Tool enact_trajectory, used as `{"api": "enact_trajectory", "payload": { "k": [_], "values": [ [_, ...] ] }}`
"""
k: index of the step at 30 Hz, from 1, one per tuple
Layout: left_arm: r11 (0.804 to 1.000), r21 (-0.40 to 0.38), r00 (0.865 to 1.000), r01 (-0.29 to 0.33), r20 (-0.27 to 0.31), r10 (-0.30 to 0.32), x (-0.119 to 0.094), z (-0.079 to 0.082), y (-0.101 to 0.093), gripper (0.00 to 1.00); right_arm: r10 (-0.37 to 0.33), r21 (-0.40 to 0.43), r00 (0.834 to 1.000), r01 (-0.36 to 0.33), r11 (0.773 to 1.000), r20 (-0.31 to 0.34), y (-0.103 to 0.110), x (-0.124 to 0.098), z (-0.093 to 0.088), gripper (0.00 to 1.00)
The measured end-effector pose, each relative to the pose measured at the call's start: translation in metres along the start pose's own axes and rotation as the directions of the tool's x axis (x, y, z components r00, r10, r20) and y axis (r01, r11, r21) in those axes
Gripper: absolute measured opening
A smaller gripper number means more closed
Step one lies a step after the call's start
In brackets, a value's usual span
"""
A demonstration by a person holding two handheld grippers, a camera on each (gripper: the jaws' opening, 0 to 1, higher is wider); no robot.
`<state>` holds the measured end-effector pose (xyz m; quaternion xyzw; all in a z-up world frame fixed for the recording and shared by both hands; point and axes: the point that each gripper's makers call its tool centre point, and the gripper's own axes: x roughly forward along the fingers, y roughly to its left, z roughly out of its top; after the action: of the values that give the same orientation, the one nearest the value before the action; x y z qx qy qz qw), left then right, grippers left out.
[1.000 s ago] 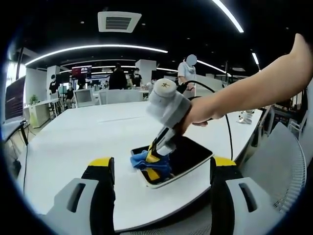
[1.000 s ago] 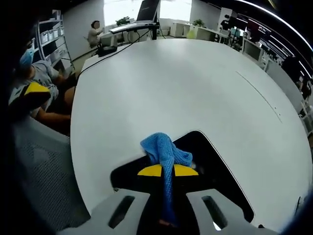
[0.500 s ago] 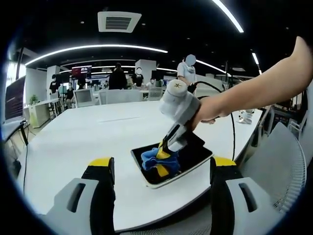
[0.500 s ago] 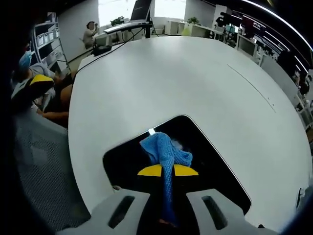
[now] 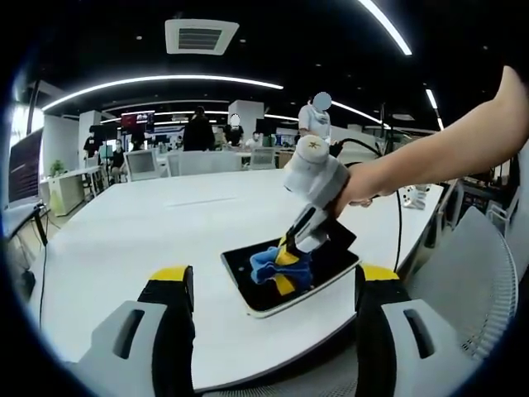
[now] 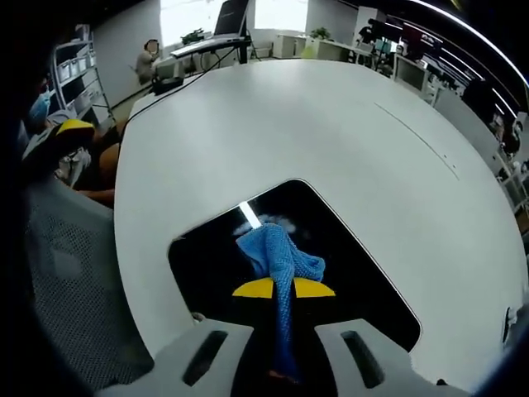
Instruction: Wipe the mirror surface with the cleaning cloth until all visible marks leave the cleaned area.
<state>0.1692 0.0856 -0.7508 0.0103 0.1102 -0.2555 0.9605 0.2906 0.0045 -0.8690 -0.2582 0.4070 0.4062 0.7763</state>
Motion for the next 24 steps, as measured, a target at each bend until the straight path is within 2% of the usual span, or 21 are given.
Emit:
{"api": "enact_trajectory", "payload": {
  "k": [11,14,24],
  "values": [
    [1.0,-0.001,1.0,0.001,0.0,-0.001,0.0,0.0,0.0,0.77,-0.008,0.014,1.0,0.008,1.0,0.004,0.001,-0.013,-0.013,0.0],
    [1.0,0.0,1.0,0.001,-0.002,-0.001,0.0,0.0,0.0,0.77,-0.012,0.022,1.0,0.012,1.0,0.005,-0.009,-0.015,-0.019,0.0],
    [1.0,-0.001,1.0,0.003,-0.002,-0.003,0.0,-0.001,0.0,0.77,-0.036,0.055,0.999,0.036,0.998,0.001,-0.021,-0.025,-0.036,0.0]
  ]
}}
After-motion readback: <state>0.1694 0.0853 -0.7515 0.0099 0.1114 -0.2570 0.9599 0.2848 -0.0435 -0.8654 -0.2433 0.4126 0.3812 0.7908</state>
